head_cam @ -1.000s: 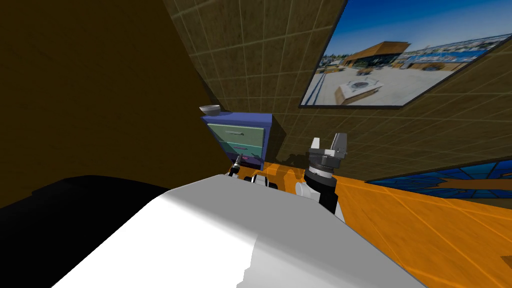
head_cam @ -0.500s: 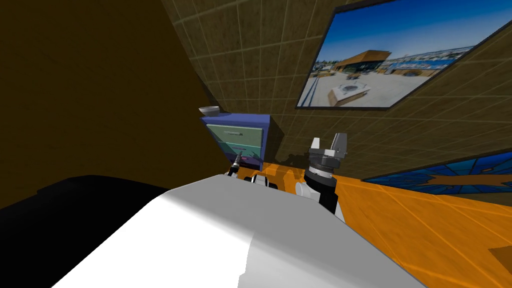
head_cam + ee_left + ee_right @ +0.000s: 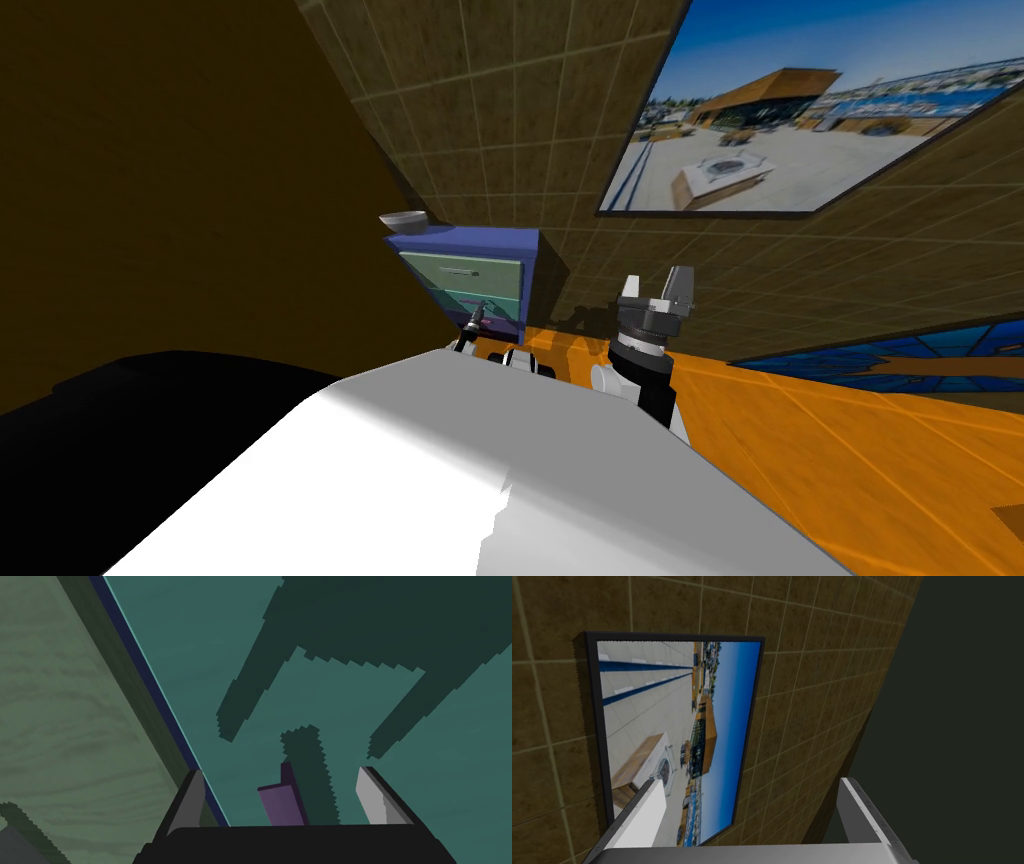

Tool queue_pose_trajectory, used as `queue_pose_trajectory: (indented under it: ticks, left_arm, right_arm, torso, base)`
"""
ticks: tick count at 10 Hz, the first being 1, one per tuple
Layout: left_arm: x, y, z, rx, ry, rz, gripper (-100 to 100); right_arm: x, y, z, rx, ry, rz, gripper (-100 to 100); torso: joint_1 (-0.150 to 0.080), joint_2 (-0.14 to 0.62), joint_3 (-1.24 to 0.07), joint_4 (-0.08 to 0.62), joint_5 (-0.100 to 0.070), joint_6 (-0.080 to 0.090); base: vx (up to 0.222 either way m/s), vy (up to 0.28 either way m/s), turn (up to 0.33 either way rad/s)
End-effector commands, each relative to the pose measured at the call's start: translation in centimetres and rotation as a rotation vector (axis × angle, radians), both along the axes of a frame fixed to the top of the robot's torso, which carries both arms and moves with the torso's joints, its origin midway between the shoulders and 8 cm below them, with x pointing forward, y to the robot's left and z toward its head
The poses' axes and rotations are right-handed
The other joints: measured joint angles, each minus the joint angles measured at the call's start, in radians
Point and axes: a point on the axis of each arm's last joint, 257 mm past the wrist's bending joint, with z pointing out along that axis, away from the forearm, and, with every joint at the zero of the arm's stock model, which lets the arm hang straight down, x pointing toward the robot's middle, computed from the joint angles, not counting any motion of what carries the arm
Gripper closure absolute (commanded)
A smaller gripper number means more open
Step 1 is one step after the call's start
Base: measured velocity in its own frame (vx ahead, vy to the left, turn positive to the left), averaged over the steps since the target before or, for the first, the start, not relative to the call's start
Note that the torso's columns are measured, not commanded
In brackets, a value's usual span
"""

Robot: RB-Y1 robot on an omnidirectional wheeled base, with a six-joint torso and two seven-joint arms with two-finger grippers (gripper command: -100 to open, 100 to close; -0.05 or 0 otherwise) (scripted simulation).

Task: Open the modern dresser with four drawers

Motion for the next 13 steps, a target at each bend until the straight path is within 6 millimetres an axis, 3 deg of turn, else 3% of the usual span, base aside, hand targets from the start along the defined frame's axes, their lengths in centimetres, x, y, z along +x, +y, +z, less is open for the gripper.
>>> queue_pose_trajectory:
  ticks: [1,9,10,13]
  left_arm:
    - [0.2,0.0,0.1,0.000,0.001,-0.004,100]
    - [0.2,-0.2,0.0,0.000,0.013,-0.021,100]
    - [1.9,0.2,1.0,-0.001,0.013,-0.022,-100]
    - [4.4,0.7,2.5,-0.001,0.013,-0.024,-100]
  right_arm:
    - [0.0,0.0,0.0,0.000,0.000,0.000,0]
    - [0.0,0.0,0.0,0.000,0.000,0.000,0]
    - [0.0,0.0,0.0,0.000,0.000,0.000,0]
    - [0.0,0.0,0.0,0.000,0.000,0.000,0]
  torso:
    - [0.000,-0.001,-0.001,0.000,0.000,0.000]
    - [0.000,-0.003,-0.002,-0.001,0.000,-0.001]
    - [0.000,-0.003,-0.002,-0.001,0.000,-0.001]
    - [-0.001,-0.007,-0.004,0.000,-0.001,0.001]
  base:
    - [-0.100,-0.012,0.023]
    - [-0.171,-0.013,0.022]
    - [-0.142,-0.021,0.012]
    - [-0.078,-0.023,0.004]
